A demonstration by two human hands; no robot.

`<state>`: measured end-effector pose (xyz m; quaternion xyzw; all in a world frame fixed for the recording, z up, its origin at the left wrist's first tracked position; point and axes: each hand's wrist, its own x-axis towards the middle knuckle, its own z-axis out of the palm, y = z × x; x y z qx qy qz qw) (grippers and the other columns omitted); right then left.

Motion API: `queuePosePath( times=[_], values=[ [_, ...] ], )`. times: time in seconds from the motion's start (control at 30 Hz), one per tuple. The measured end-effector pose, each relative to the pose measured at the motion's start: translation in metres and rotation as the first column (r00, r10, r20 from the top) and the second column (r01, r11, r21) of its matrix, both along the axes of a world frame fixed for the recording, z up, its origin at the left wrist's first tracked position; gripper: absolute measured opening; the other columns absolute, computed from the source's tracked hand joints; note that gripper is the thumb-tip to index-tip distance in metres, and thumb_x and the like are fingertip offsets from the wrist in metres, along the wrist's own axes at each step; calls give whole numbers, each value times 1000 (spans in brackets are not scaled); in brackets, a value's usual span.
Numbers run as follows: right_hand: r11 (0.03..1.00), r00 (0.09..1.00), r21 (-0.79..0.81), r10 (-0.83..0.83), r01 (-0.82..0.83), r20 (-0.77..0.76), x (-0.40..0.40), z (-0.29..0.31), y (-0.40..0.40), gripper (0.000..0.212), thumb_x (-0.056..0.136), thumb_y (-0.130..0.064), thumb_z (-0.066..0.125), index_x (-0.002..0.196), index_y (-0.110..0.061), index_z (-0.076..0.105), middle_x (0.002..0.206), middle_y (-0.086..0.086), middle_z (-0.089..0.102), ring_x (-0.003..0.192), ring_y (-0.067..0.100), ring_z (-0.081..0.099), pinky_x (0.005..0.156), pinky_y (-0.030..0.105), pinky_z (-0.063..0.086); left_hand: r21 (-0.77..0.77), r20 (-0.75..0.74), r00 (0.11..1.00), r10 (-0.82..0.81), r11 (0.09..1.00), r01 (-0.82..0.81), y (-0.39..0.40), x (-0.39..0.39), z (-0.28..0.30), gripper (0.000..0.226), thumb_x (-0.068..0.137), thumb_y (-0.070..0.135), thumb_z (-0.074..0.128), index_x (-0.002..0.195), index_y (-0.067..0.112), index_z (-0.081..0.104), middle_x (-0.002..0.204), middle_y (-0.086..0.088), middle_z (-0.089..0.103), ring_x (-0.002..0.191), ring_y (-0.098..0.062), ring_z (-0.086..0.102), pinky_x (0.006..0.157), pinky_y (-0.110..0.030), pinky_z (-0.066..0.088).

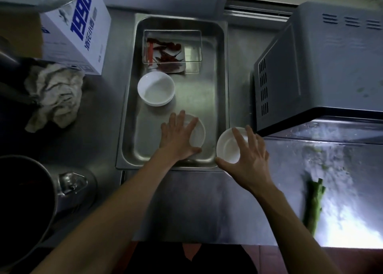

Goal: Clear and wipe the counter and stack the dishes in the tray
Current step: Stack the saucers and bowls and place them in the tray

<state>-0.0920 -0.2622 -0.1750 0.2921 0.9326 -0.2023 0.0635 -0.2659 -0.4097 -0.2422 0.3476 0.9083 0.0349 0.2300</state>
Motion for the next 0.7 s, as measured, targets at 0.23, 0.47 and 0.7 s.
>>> queuePosePath(
  times=[0.23,0.47,0.7],
  values=[
    [997,997,17,80,-80,-1,-24,5,-7,103,68,-79,57,153,-37,19,163,2,8,146,34,11,111,60,26,129,-54,996,76,989,-69,-24,-11,4,70,91,58,53,151,29,32,161,-7,21,146,-33,19,114,-52,25],
    [971,970,30,239,-238,-38,-79,1,-42,104,65,-83,47,153,-38,16,165,2,3,148,37,10,111,62,27,267,0,962,275,927,-264,-74,-21,18,44,90,38,50,127,16,59,130,-7,60,120,-32,52,99,-49,44],
    [944,940,-2,328,-330,87,-121,-40,-67,102,72,-75,63,154,-39,13,166,-1,-4,149,38,0,114,64,18,378,16,931,365,860,-344,-100,-16,26,39,93,22,56,129,11,63,128,-10,64,118,-31,58,102,-41,46]
  ],
)
